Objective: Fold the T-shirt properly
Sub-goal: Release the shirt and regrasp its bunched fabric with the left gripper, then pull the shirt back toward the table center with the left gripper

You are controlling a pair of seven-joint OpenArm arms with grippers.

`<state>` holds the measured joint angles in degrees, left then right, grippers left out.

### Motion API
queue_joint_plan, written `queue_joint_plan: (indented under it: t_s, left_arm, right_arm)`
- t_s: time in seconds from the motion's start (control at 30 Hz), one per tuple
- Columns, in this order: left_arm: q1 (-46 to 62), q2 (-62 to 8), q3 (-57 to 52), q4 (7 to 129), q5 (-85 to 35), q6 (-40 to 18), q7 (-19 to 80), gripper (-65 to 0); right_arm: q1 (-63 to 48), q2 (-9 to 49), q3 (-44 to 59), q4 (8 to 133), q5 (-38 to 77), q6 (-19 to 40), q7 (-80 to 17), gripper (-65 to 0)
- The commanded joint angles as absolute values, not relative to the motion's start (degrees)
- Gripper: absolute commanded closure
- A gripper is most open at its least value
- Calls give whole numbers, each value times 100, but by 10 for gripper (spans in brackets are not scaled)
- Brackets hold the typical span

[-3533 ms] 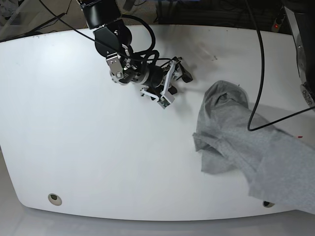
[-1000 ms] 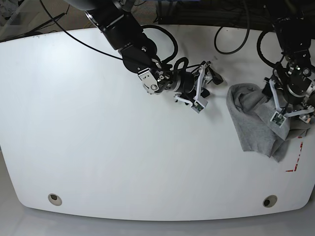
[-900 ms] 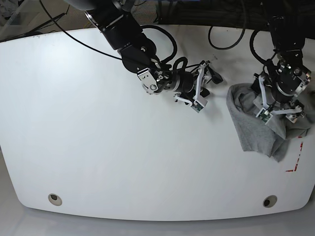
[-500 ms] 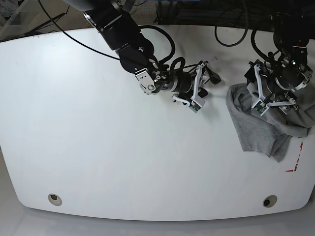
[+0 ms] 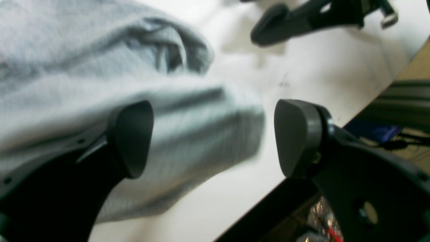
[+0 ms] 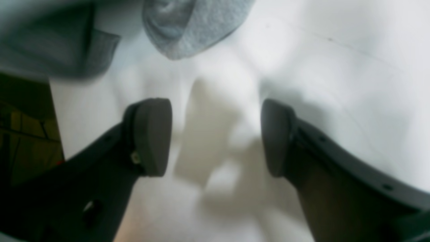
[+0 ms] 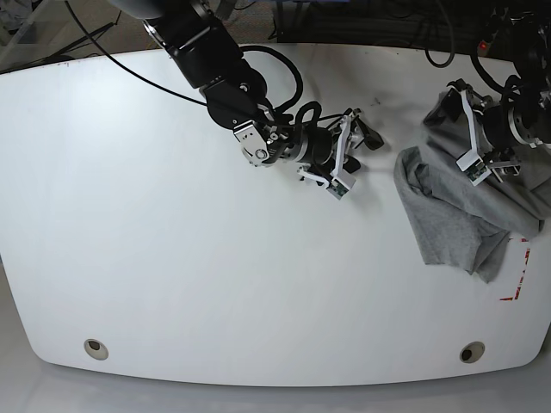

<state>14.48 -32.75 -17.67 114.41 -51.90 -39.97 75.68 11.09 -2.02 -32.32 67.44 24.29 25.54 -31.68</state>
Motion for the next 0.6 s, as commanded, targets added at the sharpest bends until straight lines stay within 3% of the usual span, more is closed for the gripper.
queue_joint_plan:
  t_s: [0.0, 0.2, 0.37, 0.57]
  left_arm:
    - [1376, -3389, -1859, 11512, -5024, -4000, 7468, -524]
    - [1385, -3319, -2580, 11512, -4462, -4000, 7477, -525]
    - [1112, -2633, -3389, 11503, -4031, -4000, 7451, -525]
    - [127, -1648, -3626, 11354, -2290, -3908, 7433, -525]
  right_arm:
    - [1174, -207, -3231, 6800, 2396, 2519, -3257, -401]
    - [1174, -207, -3231, 6800, 2396, 2519, -3257, -401]
    - [1174, -207, -3231, 6774, 2396, 2519, -3257, -401]
    - [1147, -207, -3231, 6782, 2396, 2519, -3257, -401]
